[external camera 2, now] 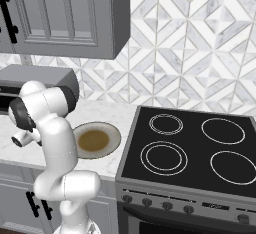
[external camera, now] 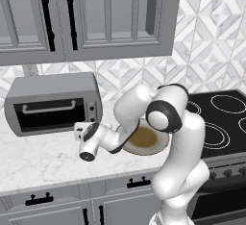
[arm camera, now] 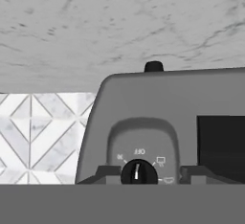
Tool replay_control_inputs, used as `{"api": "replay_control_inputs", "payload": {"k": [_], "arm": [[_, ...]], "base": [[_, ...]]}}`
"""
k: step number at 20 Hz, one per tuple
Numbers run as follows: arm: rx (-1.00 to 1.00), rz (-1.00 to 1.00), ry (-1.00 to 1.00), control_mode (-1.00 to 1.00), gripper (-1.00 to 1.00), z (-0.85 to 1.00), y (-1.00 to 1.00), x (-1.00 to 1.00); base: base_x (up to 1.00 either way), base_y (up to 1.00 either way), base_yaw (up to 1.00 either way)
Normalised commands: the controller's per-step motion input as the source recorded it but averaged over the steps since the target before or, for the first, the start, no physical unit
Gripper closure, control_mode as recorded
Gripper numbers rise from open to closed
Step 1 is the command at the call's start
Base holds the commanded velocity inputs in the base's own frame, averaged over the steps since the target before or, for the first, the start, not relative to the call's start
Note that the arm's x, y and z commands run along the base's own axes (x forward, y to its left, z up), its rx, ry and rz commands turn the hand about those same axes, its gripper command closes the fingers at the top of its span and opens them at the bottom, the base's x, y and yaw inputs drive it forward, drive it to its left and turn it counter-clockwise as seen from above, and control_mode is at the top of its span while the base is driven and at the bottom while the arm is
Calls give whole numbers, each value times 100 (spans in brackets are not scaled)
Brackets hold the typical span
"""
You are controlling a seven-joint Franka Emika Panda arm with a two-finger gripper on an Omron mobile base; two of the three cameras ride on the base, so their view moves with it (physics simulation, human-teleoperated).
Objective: Pick up the kebab skewer and baguette bread, and place them inside the toaster oven. Close the toaster oven door and start by setting the timer.
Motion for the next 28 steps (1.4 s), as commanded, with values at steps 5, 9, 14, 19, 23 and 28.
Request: {"api": "replay_control_inputs", "payload": {"k": [5,9,14,19,23,28], "arm": [[5,4,0,-100,100,0,-31,-1],[4,5,0,-100,100,0,-13,6],[1,7,0,-100,100,0,-2,4],[0,10,0,-100,100,0,-12,1],[1,12,-1,-100,100,0,-14,8],[2,8,0,-100,100,0,-9,20]], "base": [[0,0,0],[0,0,0],[0,0,0],[0,0,0],[0,0,0],[0,0,0]]}}
